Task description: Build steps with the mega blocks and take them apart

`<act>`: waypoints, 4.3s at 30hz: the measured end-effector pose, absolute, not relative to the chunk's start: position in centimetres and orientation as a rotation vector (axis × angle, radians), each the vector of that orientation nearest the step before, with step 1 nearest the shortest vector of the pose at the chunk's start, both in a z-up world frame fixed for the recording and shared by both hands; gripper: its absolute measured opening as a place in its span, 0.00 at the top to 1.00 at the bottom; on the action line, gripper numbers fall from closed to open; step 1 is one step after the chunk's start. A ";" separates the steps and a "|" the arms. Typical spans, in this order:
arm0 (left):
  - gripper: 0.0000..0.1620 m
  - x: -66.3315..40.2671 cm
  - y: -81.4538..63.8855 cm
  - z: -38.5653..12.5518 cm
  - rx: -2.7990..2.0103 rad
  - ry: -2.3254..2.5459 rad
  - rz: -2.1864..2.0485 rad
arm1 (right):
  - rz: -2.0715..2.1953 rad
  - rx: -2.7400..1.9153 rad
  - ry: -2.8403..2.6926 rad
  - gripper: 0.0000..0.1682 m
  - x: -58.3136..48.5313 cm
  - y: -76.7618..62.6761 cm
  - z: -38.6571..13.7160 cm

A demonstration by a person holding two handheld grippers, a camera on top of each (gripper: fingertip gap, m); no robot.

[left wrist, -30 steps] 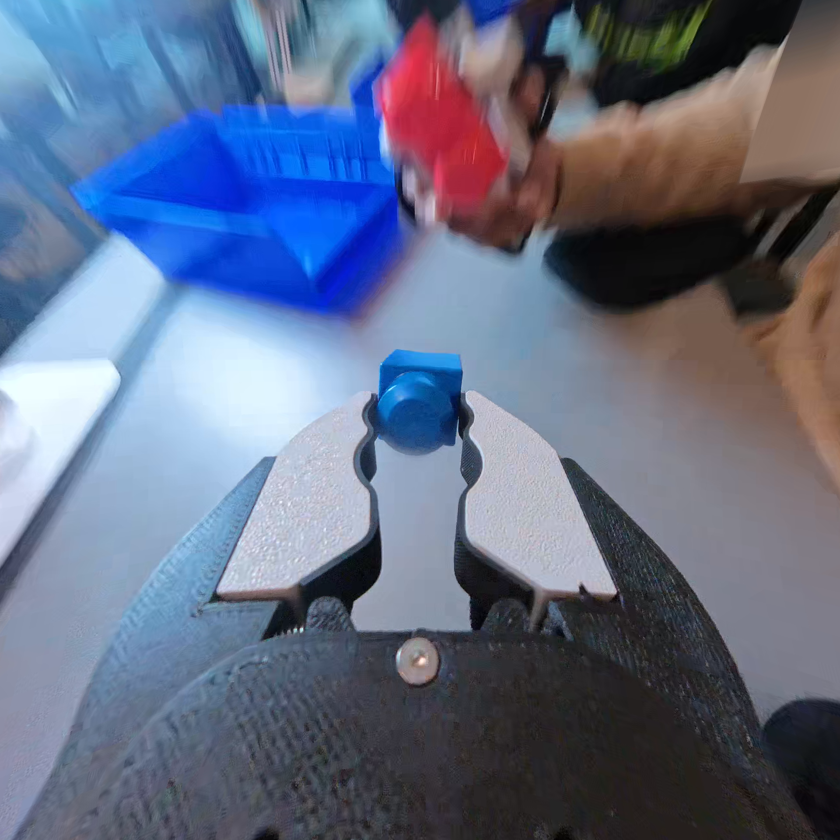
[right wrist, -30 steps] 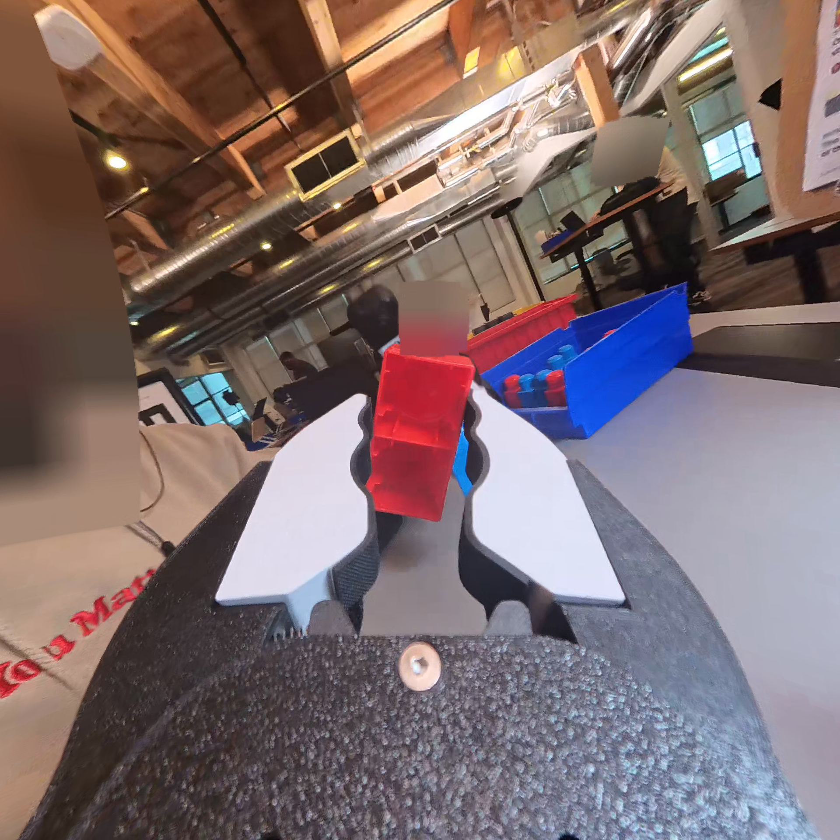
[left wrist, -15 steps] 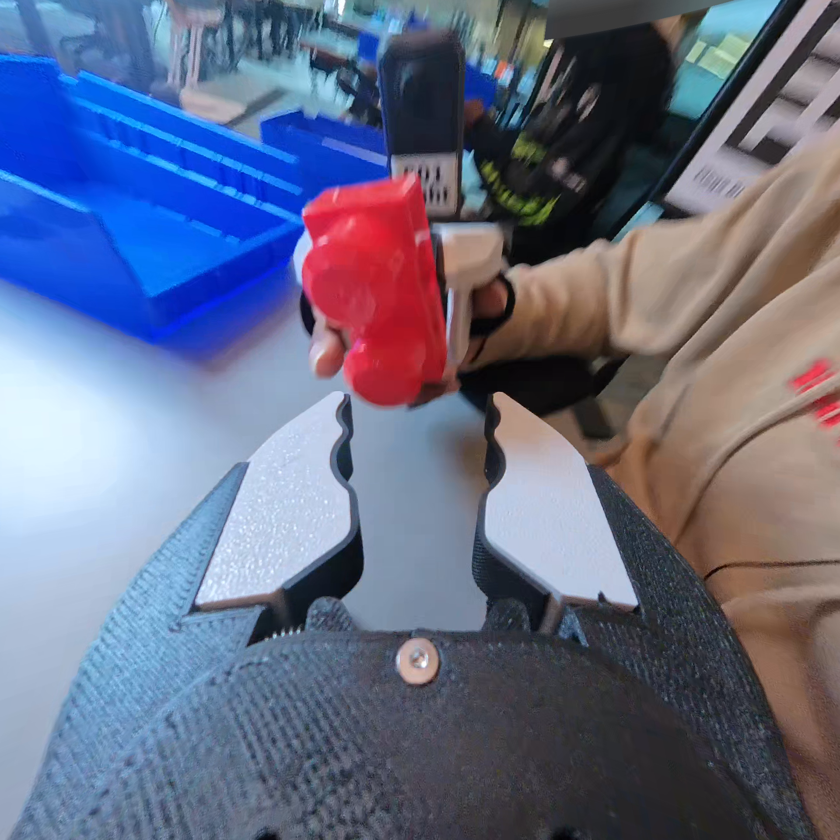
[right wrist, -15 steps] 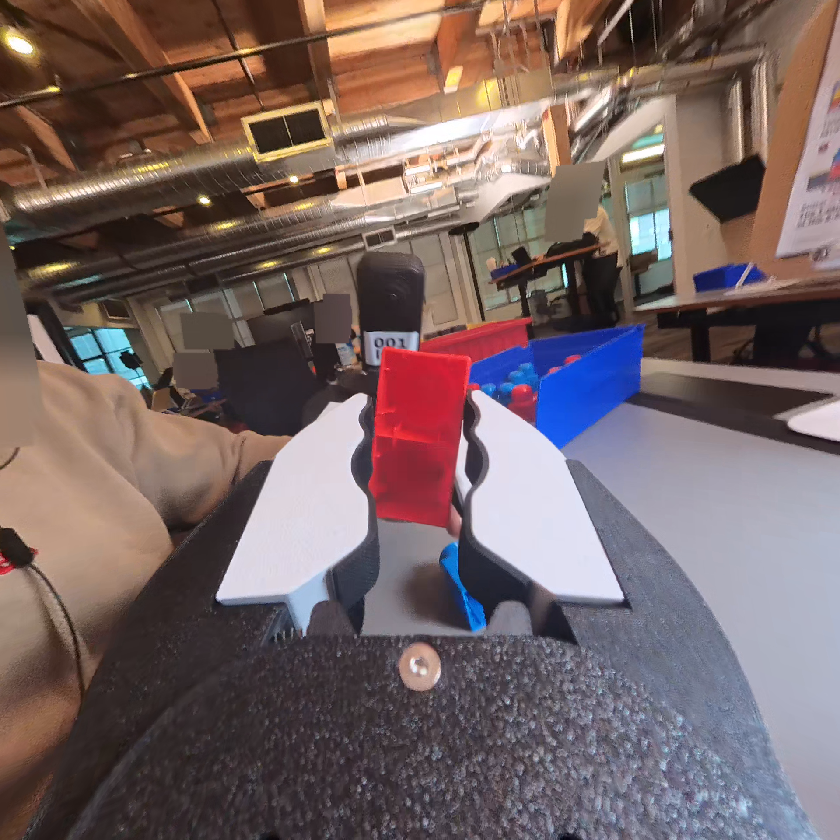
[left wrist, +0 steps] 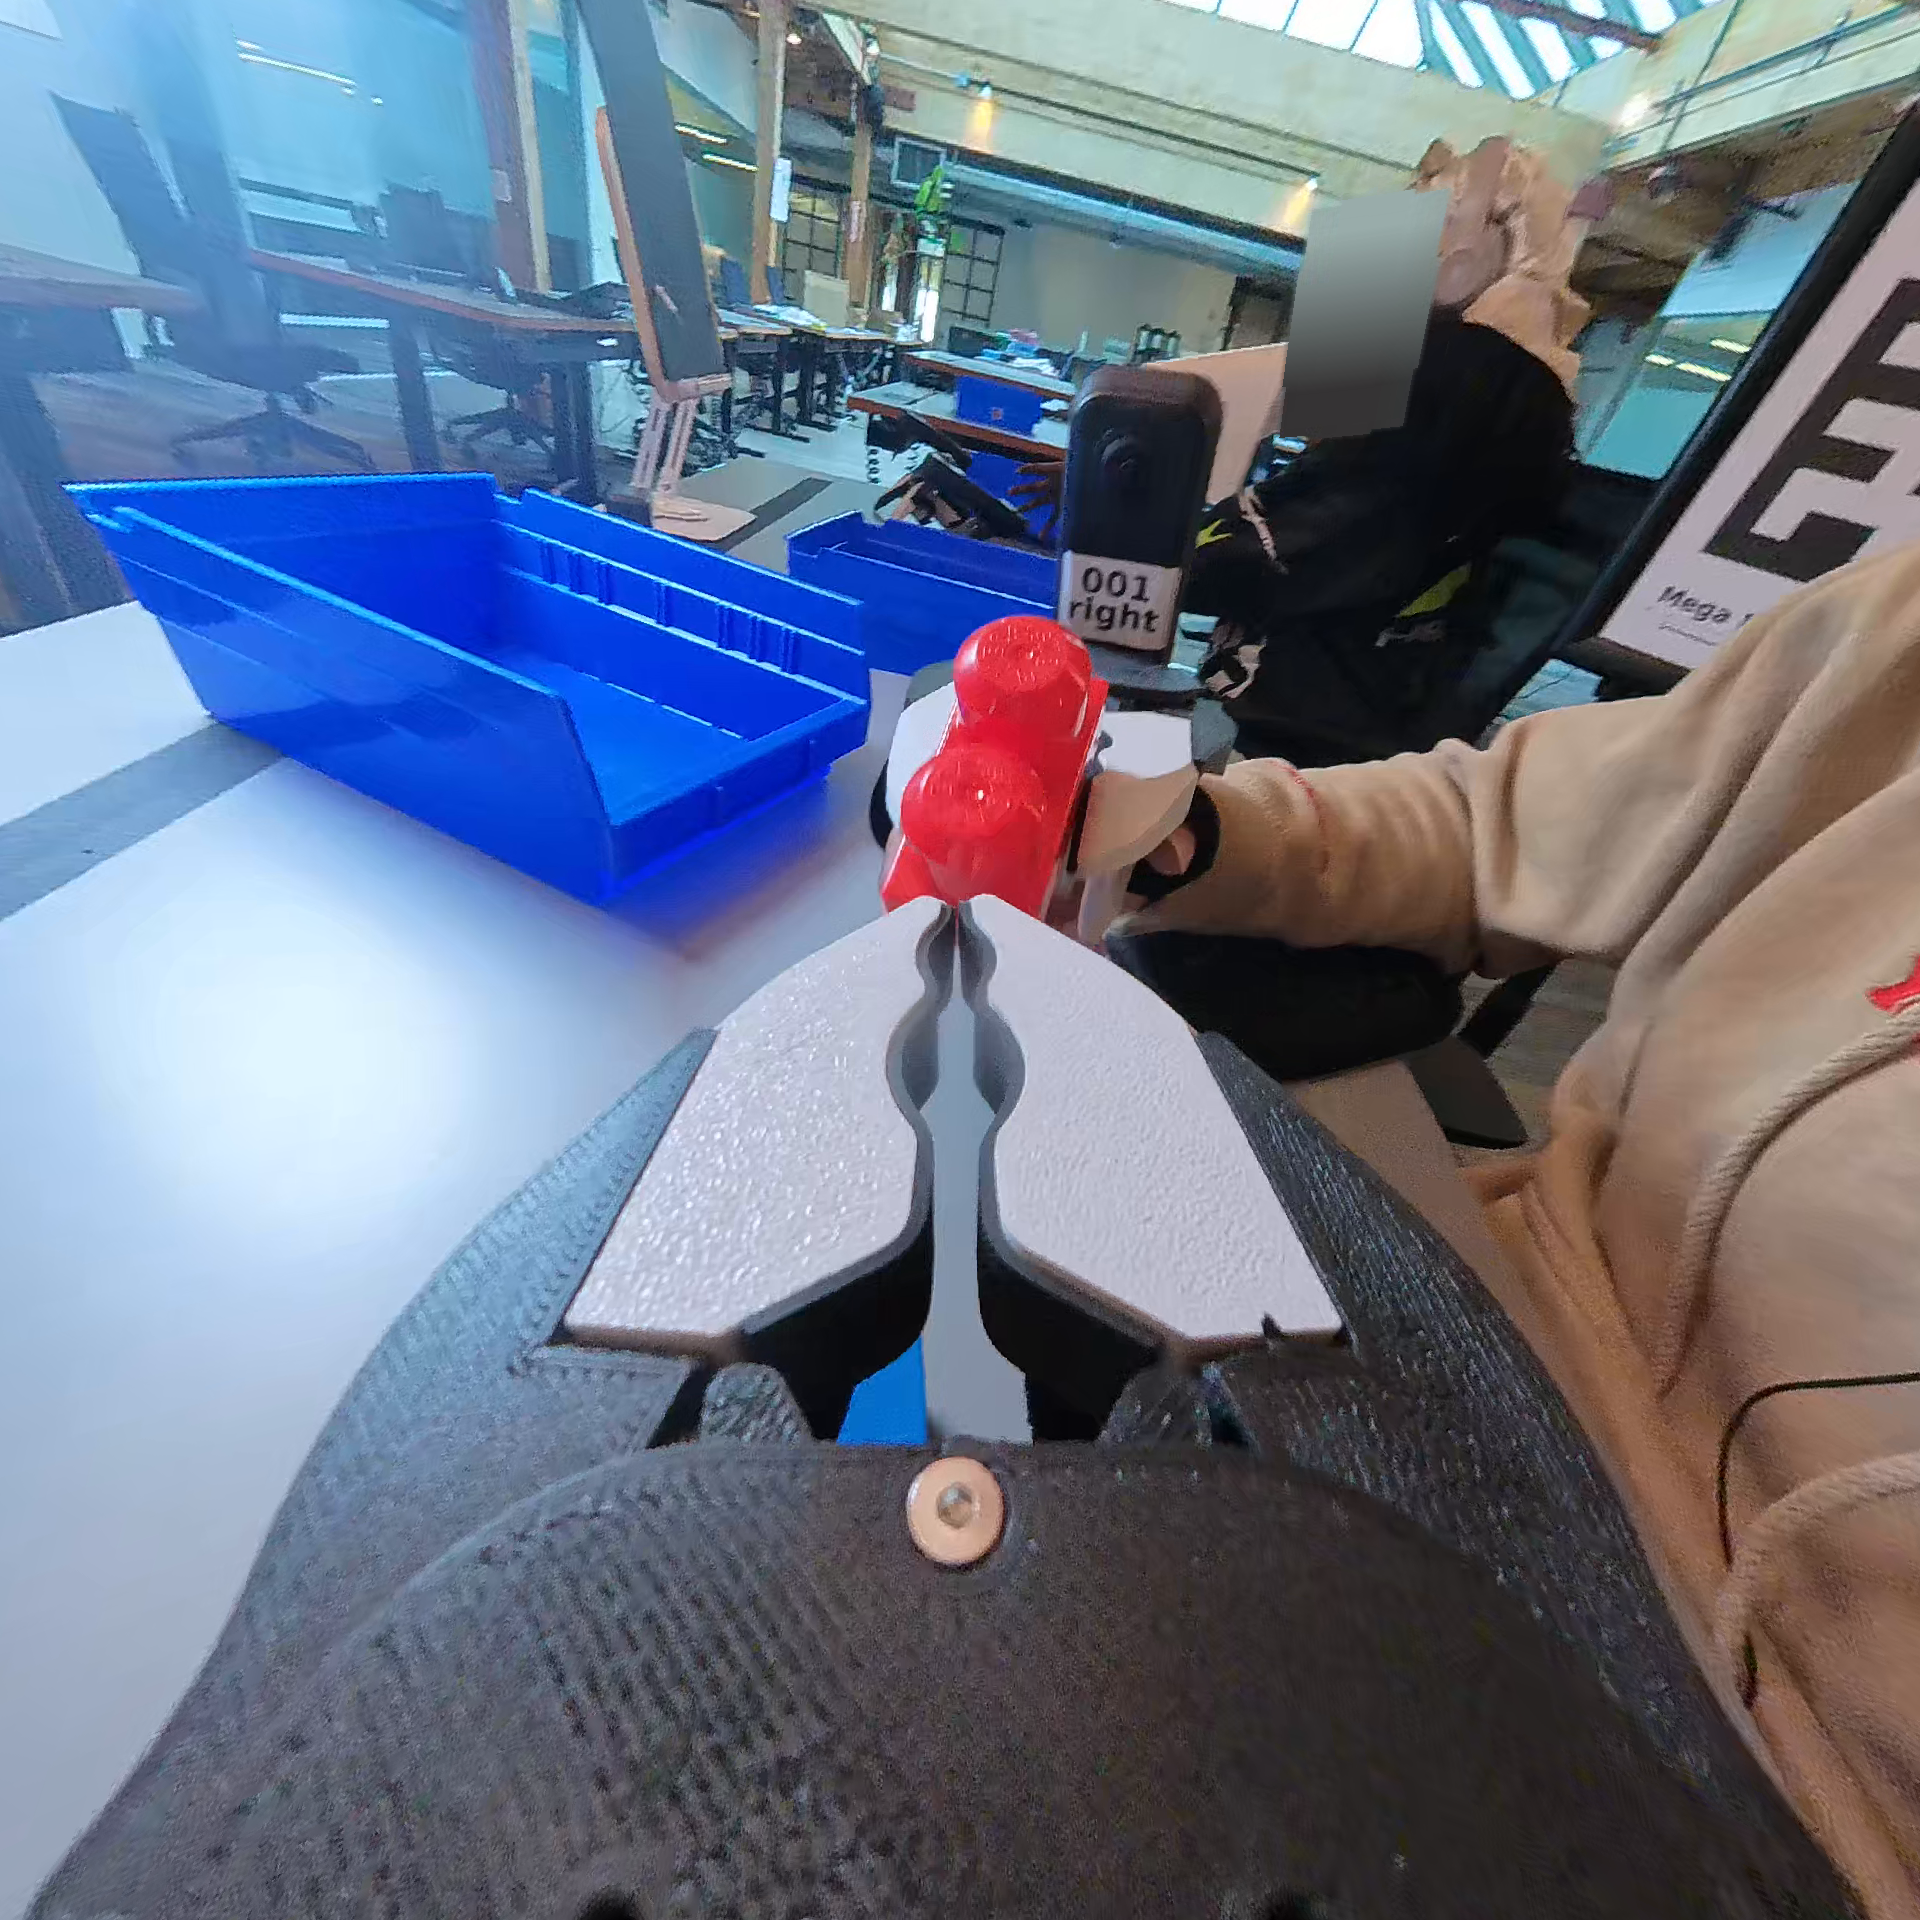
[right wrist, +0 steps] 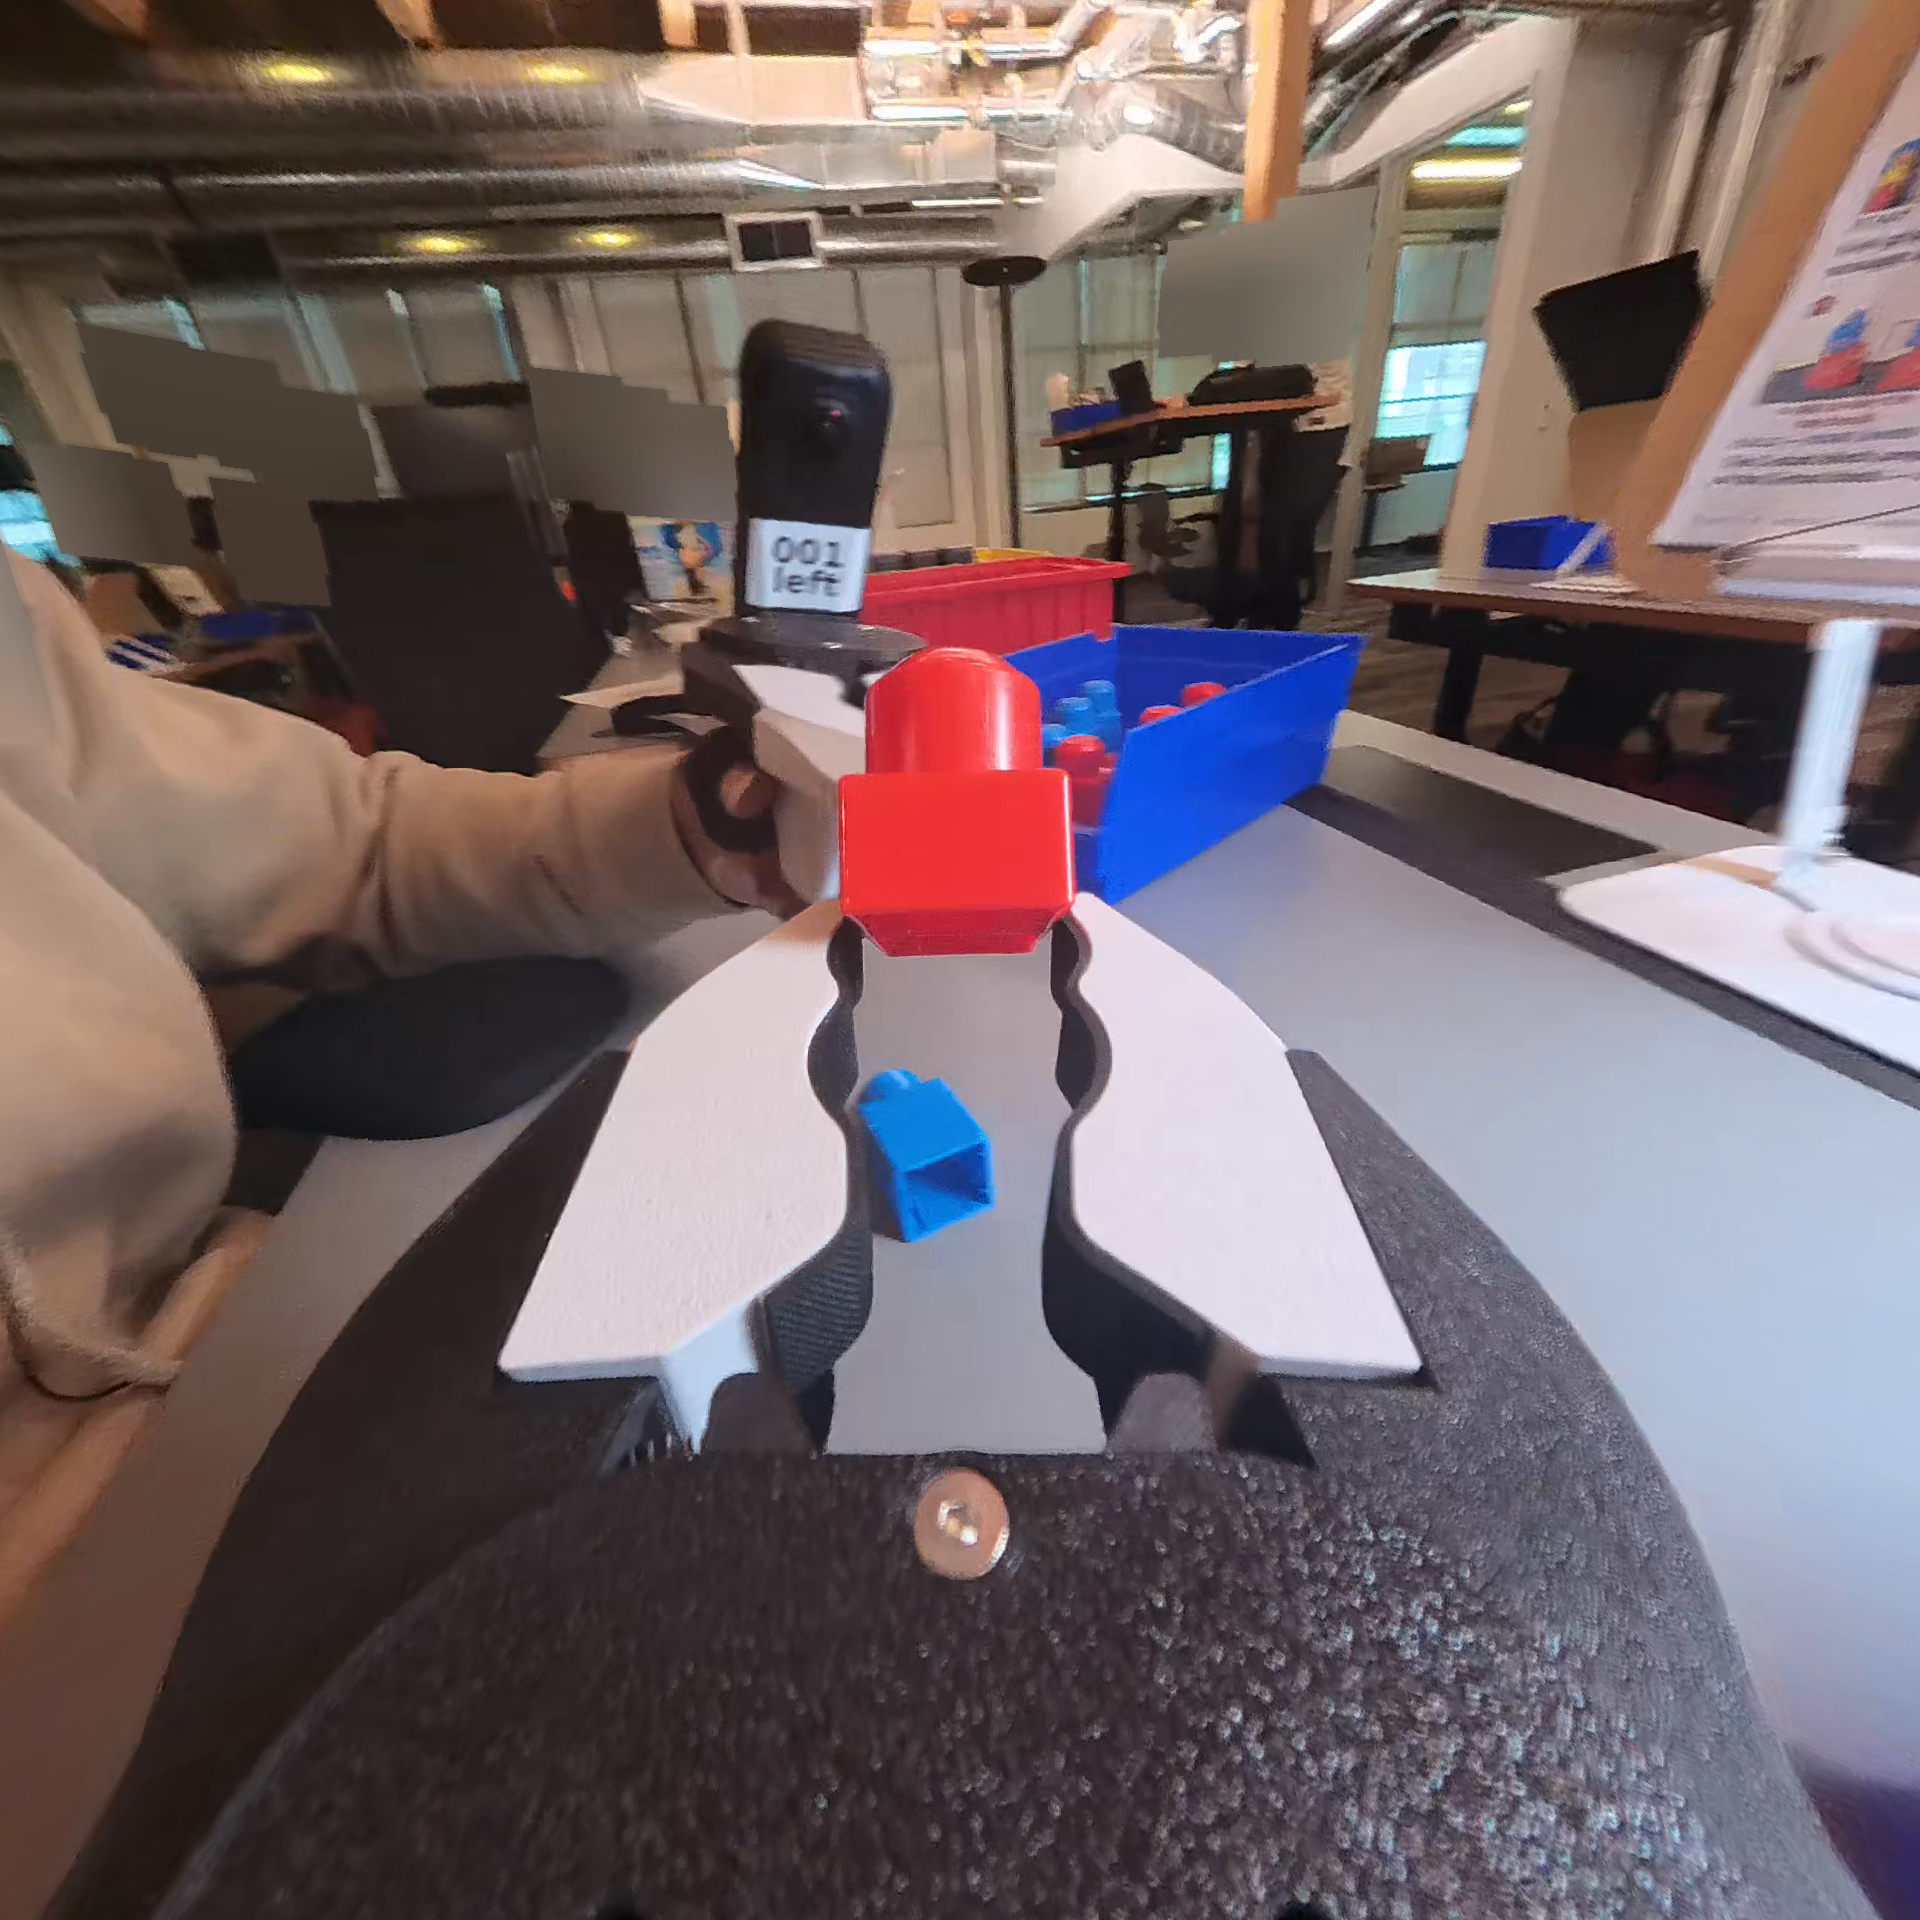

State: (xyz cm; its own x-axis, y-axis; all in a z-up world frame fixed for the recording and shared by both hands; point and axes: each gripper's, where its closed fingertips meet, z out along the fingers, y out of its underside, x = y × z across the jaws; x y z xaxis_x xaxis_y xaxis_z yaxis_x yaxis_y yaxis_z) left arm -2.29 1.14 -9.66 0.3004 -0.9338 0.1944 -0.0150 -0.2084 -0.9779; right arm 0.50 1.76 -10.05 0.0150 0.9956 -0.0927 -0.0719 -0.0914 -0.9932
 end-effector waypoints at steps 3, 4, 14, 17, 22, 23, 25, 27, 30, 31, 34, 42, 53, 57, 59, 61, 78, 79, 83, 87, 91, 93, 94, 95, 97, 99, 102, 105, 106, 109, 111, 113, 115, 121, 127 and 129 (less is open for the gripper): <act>0.94 -2.9 2.2 -10.4 -1.557 0.880 -1.058 | 1.088 -1.283 -1.033 0.79 2.2 5.0 -10.0; 0.93 -3.1 2.4 -10.7 -1.572 0.876 -1.050 | 0.988 -1.303 -0.994 0.79 3.2 6.7 -9.9; 0.74 -3.4 2.1 -17.9 -1.805 1.235 -0.730 | 0.258 -1.886 -0.642 0.79 13.0 24.2 -15.3; 0.70 -3.6 1.1 -19.5 -1.853 1.350 -0.694 | 0.200 -2.088 -0.694 0.79 13.3 25.3 -18.1; 0.63 -4.1 0.1 -20.3 -1.909 1.427 -0.711 | 0.055 -2.047 -0.633 0.78 14.6 28.5 -16.3; 0.62 -4.4 0.3 -20.5 -1.919 1.435 -0.686 | 0.037 -2.019 -0.603 0.78 15.0 29.5 -15.7; 0.59 -4.9 0.2 -21.1 -1.946 1.465 -0.654 | 0.067 -1.984 -0.548 0.79 15.6 31.5 -14.9; 0.56 -5.4 0.0 -21.9 -1.995 1.501 -0.622 | 0.082 -1.947 -0.503 0.79 16.1 33.7 -14.4; 0.54 -6.2 -0.2 -23.4 -2.039 1.560 -0.549 | 0.059 -1.922 -0.444 0.71 17.2 36.7 -14.4; 0.55 -6.5 0.0 -23.8 -2.046 1.572 -0.508 | 0.064 -1.911 -0.417 0.68 17.4 37.3 -14.3; 0.57 -7.1 0.1 -24.7 -2.073 1.601 -0.449 | 0.094 -1.840 -0.374 0.63 17.2 37.5 -13.0; 0.77 -7.1 1.5 -23.7 -2.022 1.538 -0.407 | 0.515 -1.576 -0.725 0.67 8.3 26.6 -7.8; 0.78 -3.5 0.4 -19.6 -1.826 1.483 -0.501 | 0.671 -1.329 -1.958 0.69 -3.6 0.1 -16.4; 0.78 -3.1 0.2 -18.4 -1.742 1.477 -0.484 | 0.502 -1.301 -1.994 0.79 -3.2 0.9 -17.1; 0.75 -3.8 2.0 -16.8 -1.699 1.347 -0.445 | 0.493 -1.360 -1.859 0.79 -1.9 3.6 -15.1; 0.75 -5.2 4.2 -14.7 -1.663 1.169 -0.444 | 0.496 -1.459 -1.592 0.79 0.5 8.5 -12.3; 0.76 -29.6 10.5 -3.4 -1.767 0.255 -0.237 | 0.296 -1.881 -0.930 0.70 12.0 20.1 -16.1; 0.75 -31.1 10.5 -4.5 -1.850 0.255 -0.163 | 0.314 -1.842 -0.942 0.70 11.3 19.6 -15.3; 0.67 -32.8 9.9 -10.7 -2.168 0.403 -0.004 | 0.322 -1.703 -1.026 0.71 8.8 17.4 -13.1; 0.62 -32.2 10.1 -17.3 -2.354 0.667 0.131 | 0.279 -1.603 -1.132 0.73 6.8 15.4 -12.5; 0.73 -33.9 11.0 -19.7 -2.366 0.833 0.476 | 0.253 -1.530 -1.206 0.76 5.4 13.9 -12.6; 0.79 -33.1 11.6 -17.7 -2.254 0.833 0.511 | 0.252 -1.508 -1.224 0.76 5.0 13.5 -12.7; 0.79 -33.1 11.7 -16.6 -2.219 0.820 0.533 | 0.262 -1.501 -1.229 0.76 4.8 13.3 -12.7; 0.79 -33.0 11.7 -15.6 -2.183 0.820 0.543 | 0.280 -1.496 -1.228 0.77 4.6 13.1 -12.6; 0.79 -32.4 11.5 -13.8 -2.116 0.812 0.515 | 0.331 -1.492 -1.223 0.77 4.1 12.6 -12.5; 0.79 -30.8 11.2 -11.7 -2.027 0.783 0.383 | 0.397 -1.481 -1.214 0.77 3.5 11.9 -12.3; 0.79 -23.6 8.7 -6.3 -1.698 0.877 -0.072 | 0.622 -1.451 -1.188 0.77 1.8 9.7 -11.3; 0.79 -15.3 1.4 0.0 -1.187 1.045 -0.533 | 1.016 -1.424 -1.162 0.71 -0.4 5.9 -9.9; 0.79 -13.4 -0.8 1.3 -1.068 1.065 -0.643 | 1.157 -1.393 -1.146 0.70 -1.0 4.5 -9.1; 0.79 -8.9 -4.4 1.6 -0.948 1.165 -0.748 | 1.646 -1.266 -1.049 0.66 -1.6 0.2 -5.6; 0.79 -6.3 -5.2 0.2 -0.941 1.228 -0.743 | 1.887 -1.228 -1.020 0.64 -2.0 -2.1 -4.4; 0.80 -4.3 -5.3 -1.5 -0.948 1.265 -0.733 | 1.995 -1.234 -1.024 0.67 -2.7 -3.8 -4.4; 0.79 -3.3 -5.6 -2.2 -0.924 1.275 -0.730 | 2.039 -1.236 -0.984 0.73 -2.7 -3.8 -4.3; 0.79 -7.2 -4.3 0.4 -0.994 1.173 -0.781 | 1.884 -1.219 -0.869 0.79 1.2 2.1 -3.3; 0.80 -9.4 -2.2 0.8 -1.057 1.096 -0.693 | 1.241 -1.334 -0.665 0.79 7.7 12.0 -3.9; 0.80 -9.4 -1.5 0.6 -1.075 1.072 -0.672 | 0.906 -1.461 -0.580 0.79 11.0 16.0 -6.1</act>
